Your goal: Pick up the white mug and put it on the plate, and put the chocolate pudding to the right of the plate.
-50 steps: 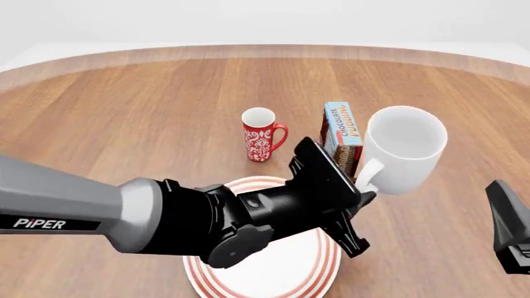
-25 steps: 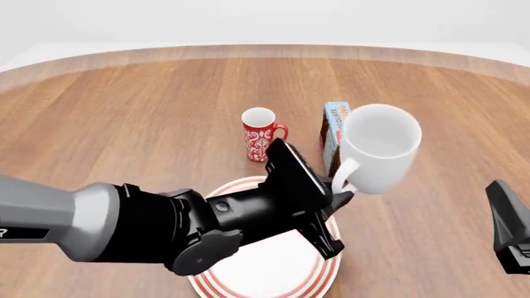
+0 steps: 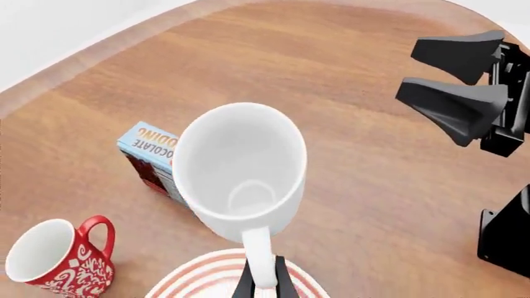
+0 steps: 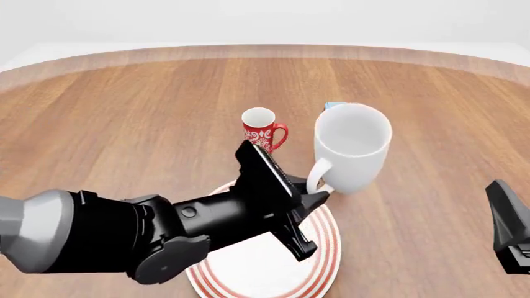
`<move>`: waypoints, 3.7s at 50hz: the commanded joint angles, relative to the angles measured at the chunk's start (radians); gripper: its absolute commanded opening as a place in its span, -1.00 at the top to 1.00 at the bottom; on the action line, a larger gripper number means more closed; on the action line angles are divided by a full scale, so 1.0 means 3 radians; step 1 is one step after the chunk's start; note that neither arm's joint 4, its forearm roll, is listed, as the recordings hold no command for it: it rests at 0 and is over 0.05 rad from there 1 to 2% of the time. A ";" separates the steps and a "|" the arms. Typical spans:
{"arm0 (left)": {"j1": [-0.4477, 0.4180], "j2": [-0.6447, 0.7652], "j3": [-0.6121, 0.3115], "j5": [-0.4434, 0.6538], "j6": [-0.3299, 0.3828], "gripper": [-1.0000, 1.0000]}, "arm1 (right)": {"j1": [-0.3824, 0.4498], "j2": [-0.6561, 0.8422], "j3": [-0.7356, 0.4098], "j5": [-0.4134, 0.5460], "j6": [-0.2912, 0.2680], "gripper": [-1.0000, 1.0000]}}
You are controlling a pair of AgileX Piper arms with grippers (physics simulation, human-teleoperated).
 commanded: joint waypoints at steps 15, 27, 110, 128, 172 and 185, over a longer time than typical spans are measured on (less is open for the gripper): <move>0.0113 -0.0244 0.0313 -0.0060 -0.0030 1.00 | 0.0000 0.0000 0.0000 -0.0002 0.0001 -1.00; 0.0229 -0.0425 0.0504 -0.0045 -0.0042 1.00 | -0.0001 0.0000 0.0000 0.0000 -0.0001 -1.00; 0.0438 -0.0514 0.1364 -0.0314 -0.0394 1.00 | 0.0001 0.0000 0.0000 0.0001 -0.0001 -1.00; 0.0420 -0.0305 0.1460 -0.0559 -0.0548 1.00 | 0.0000 0.0000 0.0000 0.0000 -0.0001 -1.00; 0.0382 -0.0002 0.1487 -0.0759 -0.0703 1.00 | 0.0000 0.0000 0.0000 0.0000 -0.0002 -1.00; 0.0360 0.0065 0.1478 -0.0774 -0.0745 -1.00 | 0.0000 0.0000 0.0000 0.0000 -0.0001 -1.00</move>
